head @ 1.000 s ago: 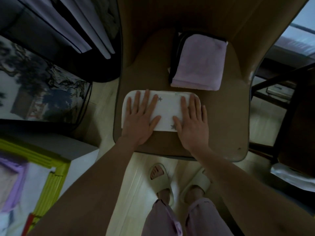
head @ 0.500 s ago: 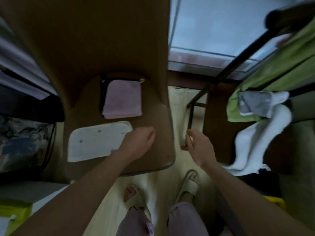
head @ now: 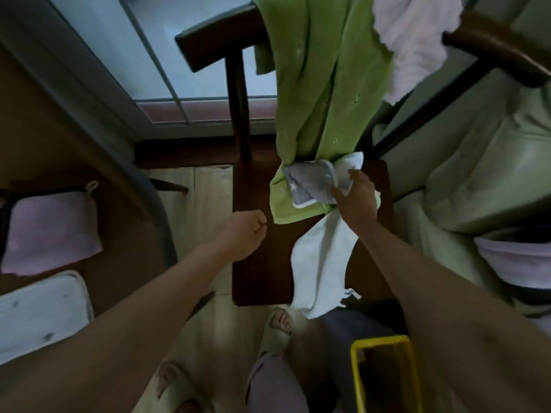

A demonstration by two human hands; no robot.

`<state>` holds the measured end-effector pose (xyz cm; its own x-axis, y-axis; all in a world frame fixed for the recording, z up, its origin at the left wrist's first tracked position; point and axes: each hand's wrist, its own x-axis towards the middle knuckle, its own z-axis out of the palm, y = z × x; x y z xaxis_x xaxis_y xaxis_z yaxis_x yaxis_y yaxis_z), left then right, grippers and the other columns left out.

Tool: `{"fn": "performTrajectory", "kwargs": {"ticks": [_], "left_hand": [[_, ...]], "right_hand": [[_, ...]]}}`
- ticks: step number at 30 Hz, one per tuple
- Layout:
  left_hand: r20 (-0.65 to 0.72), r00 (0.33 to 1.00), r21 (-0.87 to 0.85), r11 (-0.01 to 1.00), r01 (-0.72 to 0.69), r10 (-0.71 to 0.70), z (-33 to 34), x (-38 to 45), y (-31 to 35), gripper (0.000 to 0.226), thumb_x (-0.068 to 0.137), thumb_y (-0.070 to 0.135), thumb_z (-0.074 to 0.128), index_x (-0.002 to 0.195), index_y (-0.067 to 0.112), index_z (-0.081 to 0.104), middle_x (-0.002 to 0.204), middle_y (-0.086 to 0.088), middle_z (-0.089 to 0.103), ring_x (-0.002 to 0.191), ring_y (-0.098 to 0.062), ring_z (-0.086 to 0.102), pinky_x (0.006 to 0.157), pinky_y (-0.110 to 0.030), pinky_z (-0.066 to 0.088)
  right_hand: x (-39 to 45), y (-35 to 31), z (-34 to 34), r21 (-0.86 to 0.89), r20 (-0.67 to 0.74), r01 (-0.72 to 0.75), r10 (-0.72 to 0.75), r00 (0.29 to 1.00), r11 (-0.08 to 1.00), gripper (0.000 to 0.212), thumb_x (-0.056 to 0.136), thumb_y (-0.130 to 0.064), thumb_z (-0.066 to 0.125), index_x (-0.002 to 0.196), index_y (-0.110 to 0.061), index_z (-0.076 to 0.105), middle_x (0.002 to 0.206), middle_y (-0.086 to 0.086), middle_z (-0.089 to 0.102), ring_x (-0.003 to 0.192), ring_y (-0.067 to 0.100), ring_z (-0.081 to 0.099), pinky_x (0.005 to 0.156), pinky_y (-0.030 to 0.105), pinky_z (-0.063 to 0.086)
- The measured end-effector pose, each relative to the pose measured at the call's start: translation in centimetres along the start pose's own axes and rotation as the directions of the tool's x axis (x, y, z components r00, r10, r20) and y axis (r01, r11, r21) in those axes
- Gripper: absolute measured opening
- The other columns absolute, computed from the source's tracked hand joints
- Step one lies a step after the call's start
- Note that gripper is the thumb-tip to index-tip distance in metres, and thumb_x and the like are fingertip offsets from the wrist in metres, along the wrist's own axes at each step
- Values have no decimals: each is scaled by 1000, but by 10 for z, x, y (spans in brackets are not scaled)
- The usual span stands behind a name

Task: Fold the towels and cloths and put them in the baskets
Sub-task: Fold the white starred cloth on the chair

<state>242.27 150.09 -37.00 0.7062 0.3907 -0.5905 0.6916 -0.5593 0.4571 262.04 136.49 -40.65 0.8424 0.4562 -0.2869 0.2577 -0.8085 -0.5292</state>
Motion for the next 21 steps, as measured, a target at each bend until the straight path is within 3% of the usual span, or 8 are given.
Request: {"fn": "performTrajectory", "kwargs": {"ticks": [3,5,7,10,13,15,18,21], "left_hand": [[39,999,-42,999,8,-6,-5,0,7,25,99,26,44,120,19,55,108,-5,65,96,-22,63,85,-41,54],[66,997,-84,996,40,-35,-12,0,8,28,99,26,45,125,20,53,115,-4,63,101,-20,62,87,-38,54],[66,996,-148,987,63,-53,-24,-4,12,33,99,26,46,131,21,50,124,-2,59,109,-17,59,90,-31,50],[-23,999,-307,951,33,-42,-53,-14,25,39,99,27,47,138,23,45,136,2,53,123,-14,50,96,-25,40],[-72,997,-480,877,-7,-31,-89,-34,41,45,99,27,48,142,28,39,146,8,40,132,-12,39,98,-24,33],[-17,1000,-559,829,-26,21,-111,-55,49,43,100,30,44,143,30,38,148,8,37,135,-10,34,100,-25,30],[88,992,-623,782,-12,85,-133,-91,55,34,101,34,38,134,31,49,137,10,47,128,-5,39,101,-27,30],[133,979,-604,795,-45,156,-144,-130,50,30,96,47,44,112,31,65,114,9,64,112,-10,58,100,-36,42]], "right_hand": [[24,-9,15,99,66,-27,21,998,995,42,89,-21,63,124,1,53,118,22,60,113,36,54,87,34,40],[26,-16,18,116,68,-20,12,998,993,21,90,-23,57,89,-2,63,85,18,64,88,35,57,68,32,33],[21,-24,11,186,63,7,-19,998,983,31,93,-23,54,65,-11,51,59,5,48,68,26,49,59,28,23],[0,-49,-23,348,182,62,-132,975,935,28,92,-22,59,66,-13,55,55,-2,45,55,11,44,56,24,31],[-31,-84,-70,431,303,135,-284,909,892,24,91,-22,64,82,-1,69,70,9,62,64,12,56,64,14,43],[-52,-109,-100,446,370,205,-388,844,871,20,91,-23,63,86,-5,72,75,9,67,69,13,61,69,22,48],[-86,-152,-135,476,420,279,-494,761,834,16,93,-19,61,81,-19,72,65,-9,62,61,0,53,60,16,40],[-117,-192,-154,492,393,318,-532,750,811,16,94,-18,59,91,-13,73,77,6,67,68,5,56,63,18,42]]}}
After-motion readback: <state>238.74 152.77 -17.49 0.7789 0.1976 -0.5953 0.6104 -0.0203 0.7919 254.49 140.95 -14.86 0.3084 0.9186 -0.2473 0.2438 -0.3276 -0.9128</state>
